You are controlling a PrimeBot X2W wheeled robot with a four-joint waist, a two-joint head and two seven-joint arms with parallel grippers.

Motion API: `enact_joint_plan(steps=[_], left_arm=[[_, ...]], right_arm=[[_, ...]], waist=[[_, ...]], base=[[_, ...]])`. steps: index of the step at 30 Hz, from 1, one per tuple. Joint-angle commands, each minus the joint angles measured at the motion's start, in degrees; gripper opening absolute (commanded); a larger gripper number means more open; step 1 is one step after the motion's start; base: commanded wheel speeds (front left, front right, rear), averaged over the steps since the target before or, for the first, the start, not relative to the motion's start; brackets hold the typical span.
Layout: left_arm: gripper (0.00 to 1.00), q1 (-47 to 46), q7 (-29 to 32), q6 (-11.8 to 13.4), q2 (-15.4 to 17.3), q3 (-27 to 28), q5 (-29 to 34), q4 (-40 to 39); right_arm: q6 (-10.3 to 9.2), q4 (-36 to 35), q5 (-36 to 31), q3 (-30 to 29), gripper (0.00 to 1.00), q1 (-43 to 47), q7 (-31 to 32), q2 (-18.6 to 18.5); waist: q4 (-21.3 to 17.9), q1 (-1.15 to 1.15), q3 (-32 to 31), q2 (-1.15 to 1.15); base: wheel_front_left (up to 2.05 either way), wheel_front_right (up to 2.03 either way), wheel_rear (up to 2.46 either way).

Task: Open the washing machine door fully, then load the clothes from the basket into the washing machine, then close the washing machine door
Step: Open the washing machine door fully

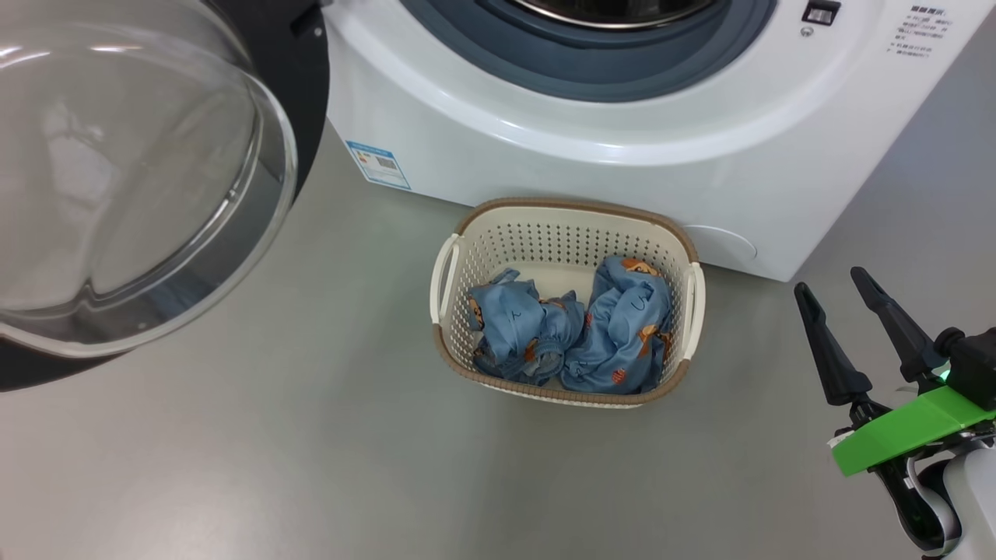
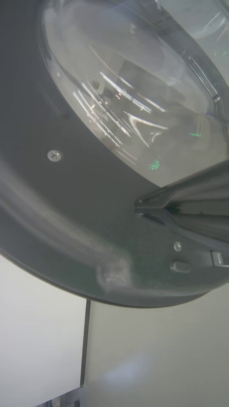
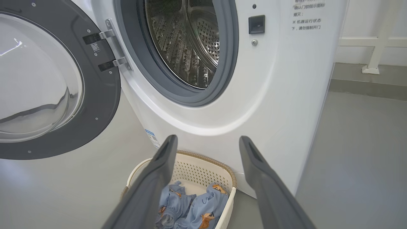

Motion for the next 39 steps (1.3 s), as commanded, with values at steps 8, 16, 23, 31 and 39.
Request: enact_joint_plan(steps=[8, 16, 23, 31, 39], left_arm=[[0.04, 9.2, -0.4, -0.4, -2.6, -0.2, -0.6, -10.4], [1.00, 17.4, -0.4, -0.4, -7.7, -5.6, -1.2, -19.4], [1.00, 21.5, -0.4, -0.4, -9.6, -9.3, -2.2, -24.5], [1.00, 25.0, -0.4, -0.4, -8.9, -16.6, -3.5, -29.5], [1.00, 27.5, -0.4, -0.4, -5.9, -21.7, -5.4, -31.8]], right_arm=[[0.09, -1.2, -0.6, 0.7, 1.00, 2.0, -0.7, 0.6], [0.09, -1.8, -0.5, 0.3, 1.00, 3.3, -0.7, 1.5], [0.09, -2.0, -0.6, -0.3, 1.00, 3.8, -0.7, 2.3], [0.09, -2.1, -0.7, -1.2, 1.00, 4.5, -0.7, 3.6], [0.09, -2.4, -0.9, -2.3, 1.00, 5.5, -0.7, 4.8]], waist=[[0.3, 0.00, -2.5, 0.00], [-1.7, 0.00, -4.1, 0.00], [-4.2, 0.00, -4.5, 0.00], [-8.5, 0.00, -5.0, 0.00], [-14.7, 0.00, -6.0, 0.00]], base=[[0.00, 0.00, 0.00], [0.00, 0.00, 0.00], [0.00, 0.00, 0.00], [0.00, 0.00, 0.00], [0.00, 0.00, 0.00]])
